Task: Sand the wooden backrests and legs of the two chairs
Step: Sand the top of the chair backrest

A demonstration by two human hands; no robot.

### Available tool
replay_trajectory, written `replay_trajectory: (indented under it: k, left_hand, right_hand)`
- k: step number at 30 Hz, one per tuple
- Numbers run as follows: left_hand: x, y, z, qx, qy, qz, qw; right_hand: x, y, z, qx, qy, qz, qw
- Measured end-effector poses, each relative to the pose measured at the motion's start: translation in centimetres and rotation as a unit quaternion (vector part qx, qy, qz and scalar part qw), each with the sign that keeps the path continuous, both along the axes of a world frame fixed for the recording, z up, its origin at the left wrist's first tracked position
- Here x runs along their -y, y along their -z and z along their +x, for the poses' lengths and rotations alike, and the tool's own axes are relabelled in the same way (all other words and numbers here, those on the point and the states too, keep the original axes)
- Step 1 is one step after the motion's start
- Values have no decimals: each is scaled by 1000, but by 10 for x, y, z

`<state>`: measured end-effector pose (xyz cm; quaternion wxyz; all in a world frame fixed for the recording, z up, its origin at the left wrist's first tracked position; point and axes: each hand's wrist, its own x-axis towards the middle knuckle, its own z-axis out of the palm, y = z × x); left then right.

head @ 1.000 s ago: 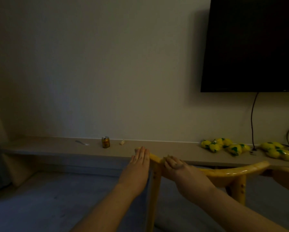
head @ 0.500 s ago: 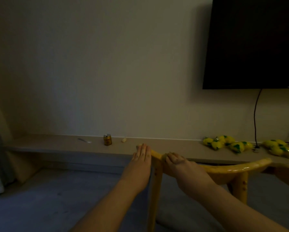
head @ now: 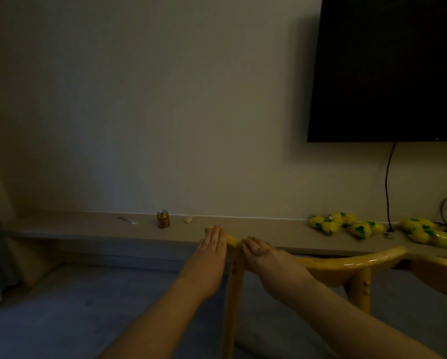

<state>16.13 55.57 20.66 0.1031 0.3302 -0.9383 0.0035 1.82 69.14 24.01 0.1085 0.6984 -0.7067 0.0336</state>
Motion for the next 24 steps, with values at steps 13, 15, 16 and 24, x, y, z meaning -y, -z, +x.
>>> replay_trajectory:
  k: [13,15,16,24]
  left_hand:
    - [2,6,-1,-33,3,6,999]
    - [3,7,-1,-34,5,8,999]
    - [3,8,0,-33,7,7,999]
    - [7,11,1,-42,16,6,999]
  right_hand:
    - [-14,14,0,11,20,-12,1000]
    - [0,7,7,9,18,-15,1000]
    - [8,4,11,7,15,-16,1000]
    - [-20,-4,-13,33,35,13,999]
